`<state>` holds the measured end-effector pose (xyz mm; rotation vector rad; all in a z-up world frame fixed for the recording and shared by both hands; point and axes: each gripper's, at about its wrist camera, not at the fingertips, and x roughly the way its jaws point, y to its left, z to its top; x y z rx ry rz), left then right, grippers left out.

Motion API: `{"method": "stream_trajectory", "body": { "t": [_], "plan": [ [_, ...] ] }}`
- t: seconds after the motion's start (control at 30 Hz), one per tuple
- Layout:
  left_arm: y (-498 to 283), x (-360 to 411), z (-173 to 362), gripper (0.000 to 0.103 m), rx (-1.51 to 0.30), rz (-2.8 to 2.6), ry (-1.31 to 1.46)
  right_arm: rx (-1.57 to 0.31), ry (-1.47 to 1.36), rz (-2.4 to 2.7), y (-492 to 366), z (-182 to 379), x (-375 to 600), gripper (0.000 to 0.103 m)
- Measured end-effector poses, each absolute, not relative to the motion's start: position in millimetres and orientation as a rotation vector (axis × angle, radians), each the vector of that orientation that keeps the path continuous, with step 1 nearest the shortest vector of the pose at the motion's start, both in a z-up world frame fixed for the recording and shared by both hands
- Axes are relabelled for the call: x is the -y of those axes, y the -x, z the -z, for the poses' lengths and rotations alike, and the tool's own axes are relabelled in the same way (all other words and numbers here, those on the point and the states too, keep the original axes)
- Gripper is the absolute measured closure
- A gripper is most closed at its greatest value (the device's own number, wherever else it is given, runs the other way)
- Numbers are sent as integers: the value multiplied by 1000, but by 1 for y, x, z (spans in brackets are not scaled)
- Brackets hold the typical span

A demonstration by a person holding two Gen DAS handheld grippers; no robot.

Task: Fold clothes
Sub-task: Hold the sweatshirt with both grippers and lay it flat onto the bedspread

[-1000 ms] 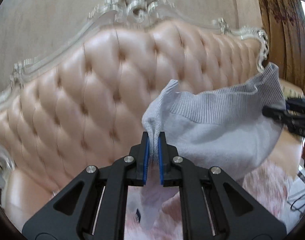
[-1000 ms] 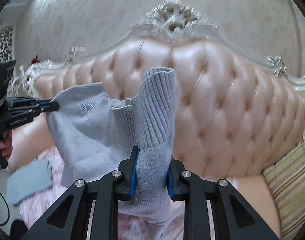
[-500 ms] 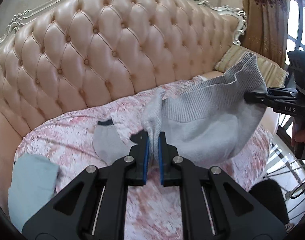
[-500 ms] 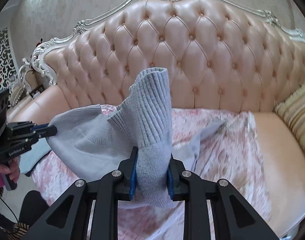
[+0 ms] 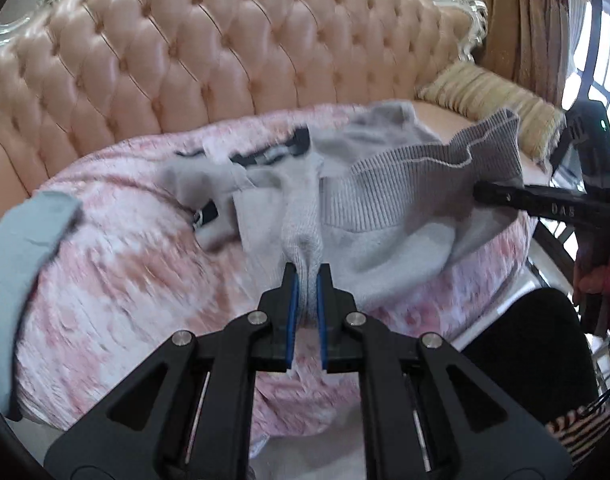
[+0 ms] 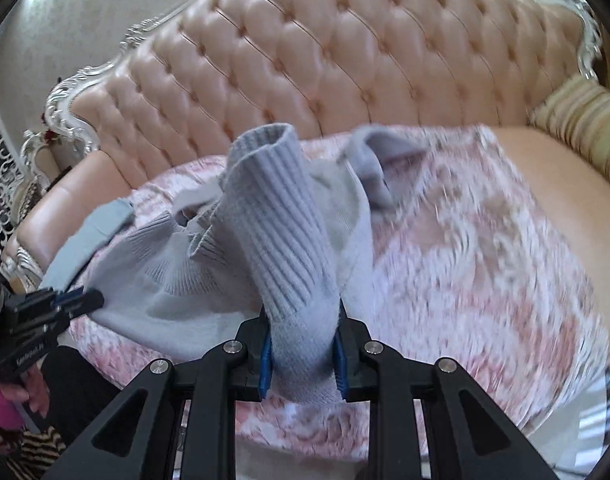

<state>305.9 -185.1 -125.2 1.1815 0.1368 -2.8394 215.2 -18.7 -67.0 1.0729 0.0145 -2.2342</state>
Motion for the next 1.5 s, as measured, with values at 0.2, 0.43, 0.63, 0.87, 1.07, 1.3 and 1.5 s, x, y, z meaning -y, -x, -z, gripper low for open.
{"method": "stream_trajectory", "body": {
  "t": [0.2,0.43,0.63,0.87,1.07,1.3,1.5],
  "plan": [
    [-305,194,130,92,-183,2838,-1222,-34,-1134,2210,-216,79,18,66],
    [-327,204,86,68,-221,2919,-1063,-233,-1015,2243,-238,41,18,50],
    [-335,196,68,14,-283,2990,-1019,-314,-965,2227,-256,28,11,43],
    [-303,179,85,9,-133,2902,-1186,-450,-941,2171,-267,41,22,43],
    [-273,159,107,9,145,2886,-1302,-666,-853,2083,-260,50,53,45],
    [-238,171,148,85,173,2767,-1542,-704,-916,2010,-243,57,69,87],
    [-266,192,128,90,-20,2846,-1397,-568,-913,2007,-251,41,46,87]
  ]
}}
